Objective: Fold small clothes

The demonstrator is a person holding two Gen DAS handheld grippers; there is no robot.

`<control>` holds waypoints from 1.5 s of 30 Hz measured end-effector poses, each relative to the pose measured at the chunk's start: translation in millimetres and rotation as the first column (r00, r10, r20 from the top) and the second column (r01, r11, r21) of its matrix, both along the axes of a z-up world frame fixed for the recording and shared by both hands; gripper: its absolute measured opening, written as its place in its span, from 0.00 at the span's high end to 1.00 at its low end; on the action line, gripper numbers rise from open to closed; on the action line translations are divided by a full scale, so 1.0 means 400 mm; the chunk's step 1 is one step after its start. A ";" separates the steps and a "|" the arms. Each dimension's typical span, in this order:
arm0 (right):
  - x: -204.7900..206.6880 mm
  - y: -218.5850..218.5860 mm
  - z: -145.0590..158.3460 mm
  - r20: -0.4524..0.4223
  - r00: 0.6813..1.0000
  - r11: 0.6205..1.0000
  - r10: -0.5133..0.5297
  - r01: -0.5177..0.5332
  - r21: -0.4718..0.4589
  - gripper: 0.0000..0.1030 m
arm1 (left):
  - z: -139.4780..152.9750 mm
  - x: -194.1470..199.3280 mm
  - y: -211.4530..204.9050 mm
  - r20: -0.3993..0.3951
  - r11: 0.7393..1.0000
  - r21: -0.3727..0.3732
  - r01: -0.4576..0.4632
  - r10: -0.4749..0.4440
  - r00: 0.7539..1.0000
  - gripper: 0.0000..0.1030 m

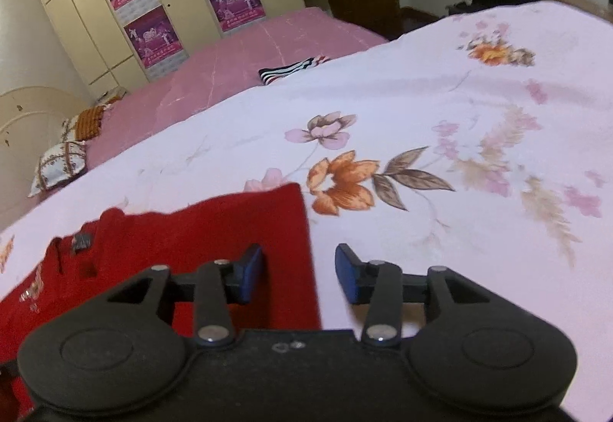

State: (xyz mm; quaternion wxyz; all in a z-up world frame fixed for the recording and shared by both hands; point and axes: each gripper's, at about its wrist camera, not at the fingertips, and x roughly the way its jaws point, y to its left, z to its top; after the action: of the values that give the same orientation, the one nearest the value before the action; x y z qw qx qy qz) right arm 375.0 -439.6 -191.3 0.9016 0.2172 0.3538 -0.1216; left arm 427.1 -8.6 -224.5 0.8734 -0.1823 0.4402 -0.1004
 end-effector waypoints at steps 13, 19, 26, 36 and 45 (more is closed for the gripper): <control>-0.034 0.096 0.051 0.018 1.000 0.966 0.022 -0.016 -0.259 0.69 | 0.051 -0.026 -0.005 0.020 0.996 0.089 0.017 -0.019 1.000 0.96; -0.078 0.235 0.071 0.012 0.980 0.945 0.198 -0.188 -0.269 0.67 | 0.084 -0.069 0.054 0.011 0.990 0.143 -0.012 0.011 1.000 0.96; -0.087 0.351 0.058 -0.055 0.960 0.924 0.273 -0.278 -0.261 0.64 | 0.079 -0.118 0.200 -0.042 0.984 0.137 -0.111 0.118 0.992 0.96; -0.096 0.623 0.111 0.005 0.873 0.852 0.488 -0.475 -0.222 0.53 | 0.098 -0.205 0.484 -0.053 0.934 0.149 -0.325 0.336 0.940 0.94; -0.051 0.790 0.098 -0.010 0.831 0.810 0.557 -0.546 -0.215 0.49 | 0.083 -0.266 0.698 0.022 0.848 0.106 -0.519 0.520 0.854 0.00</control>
State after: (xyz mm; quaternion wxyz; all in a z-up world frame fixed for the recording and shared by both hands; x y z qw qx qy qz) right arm 354.6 -123.5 -152.3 0.9248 0.0128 0.3626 0.1144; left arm 320.6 270.6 -191.5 0.8749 -0.2475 0.3825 0.1640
